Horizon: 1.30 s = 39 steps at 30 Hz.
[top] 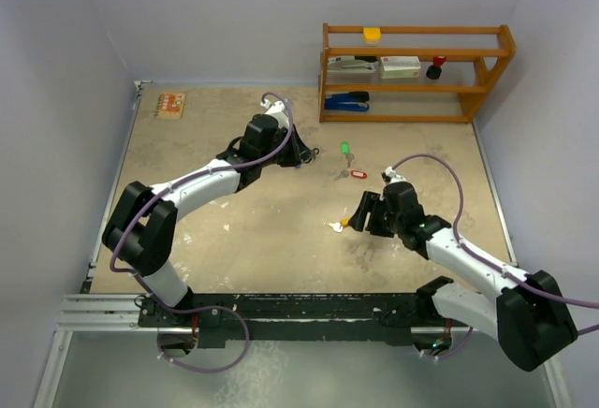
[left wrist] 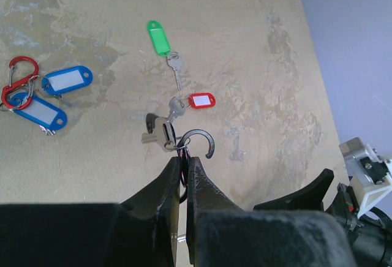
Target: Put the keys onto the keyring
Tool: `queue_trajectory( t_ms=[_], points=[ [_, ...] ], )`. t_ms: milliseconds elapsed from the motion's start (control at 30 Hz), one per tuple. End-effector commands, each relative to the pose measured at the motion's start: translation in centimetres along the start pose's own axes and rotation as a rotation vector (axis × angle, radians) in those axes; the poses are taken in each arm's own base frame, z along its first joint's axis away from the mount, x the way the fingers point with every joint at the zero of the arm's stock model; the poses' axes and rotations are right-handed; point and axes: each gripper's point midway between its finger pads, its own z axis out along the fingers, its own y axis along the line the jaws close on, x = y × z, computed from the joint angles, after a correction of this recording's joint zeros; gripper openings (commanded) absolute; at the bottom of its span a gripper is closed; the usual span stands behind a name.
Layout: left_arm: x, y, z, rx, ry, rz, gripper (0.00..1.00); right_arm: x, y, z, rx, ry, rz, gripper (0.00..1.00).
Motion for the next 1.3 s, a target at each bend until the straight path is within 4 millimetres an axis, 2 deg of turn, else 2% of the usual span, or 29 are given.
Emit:
queue_trajectory(
  t_ms=[0, 667, 1267],
  points=[
    [-2.5, -1.7, -1.4, 0.056, -0.078, 0.006, 0.0, -0.2, 1.7, 0.6, -0.082, -0.012, 0.071, 0.67],
    [-2.6, -1.6, -1.5, 0.062, -0.079, 0.006, 0.0, 0.5, 2.1, 2.9, -0.105, 0.017, 0.141, 0.65],
    [-2.7, -1.3, -1.5, 0.063, -0.079, 0.004, 0.0, -0.3, 2.1, 5.1, -0.085, -0.001, 0.174, 0.62]
  ],
)
